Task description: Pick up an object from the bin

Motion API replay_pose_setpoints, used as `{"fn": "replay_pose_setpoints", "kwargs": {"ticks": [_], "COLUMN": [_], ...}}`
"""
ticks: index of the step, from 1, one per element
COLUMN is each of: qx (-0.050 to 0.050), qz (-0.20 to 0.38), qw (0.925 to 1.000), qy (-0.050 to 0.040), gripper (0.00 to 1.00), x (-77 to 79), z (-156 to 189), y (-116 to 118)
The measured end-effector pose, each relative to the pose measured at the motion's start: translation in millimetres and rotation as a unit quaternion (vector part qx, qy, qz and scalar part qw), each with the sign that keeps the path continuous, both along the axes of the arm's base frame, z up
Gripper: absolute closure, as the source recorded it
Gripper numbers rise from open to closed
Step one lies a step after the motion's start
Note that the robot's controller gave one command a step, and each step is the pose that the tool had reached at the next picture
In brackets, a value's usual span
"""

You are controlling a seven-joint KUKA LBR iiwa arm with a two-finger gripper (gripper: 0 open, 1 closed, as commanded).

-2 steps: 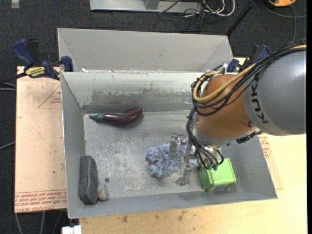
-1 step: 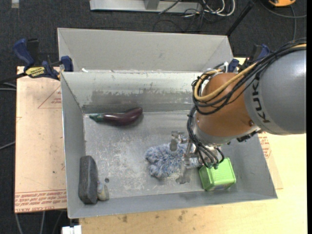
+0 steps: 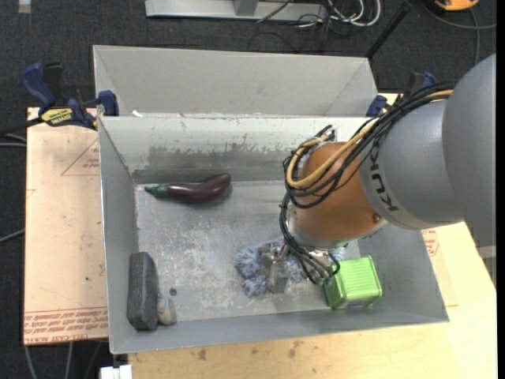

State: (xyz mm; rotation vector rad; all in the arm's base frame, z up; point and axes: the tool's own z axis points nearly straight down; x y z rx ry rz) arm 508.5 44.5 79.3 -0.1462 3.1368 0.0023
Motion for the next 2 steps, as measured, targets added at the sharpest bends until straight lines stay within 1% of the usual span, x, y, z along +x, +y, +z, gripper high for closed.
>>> {"fn": "replay_pose_setpoints", "kwargs": {"ticks": [1, 2], "qx": [0.0, 0.0], "qz": [0.0, 0.015], "qw": [1.0, 0.9999], "qy": [0.0, -0.0036], "gripper": [1.0, 1.0], "x": [0.0, 18.5], "z": [0.0, 161.9], "y": [0.0, -2.4]}}
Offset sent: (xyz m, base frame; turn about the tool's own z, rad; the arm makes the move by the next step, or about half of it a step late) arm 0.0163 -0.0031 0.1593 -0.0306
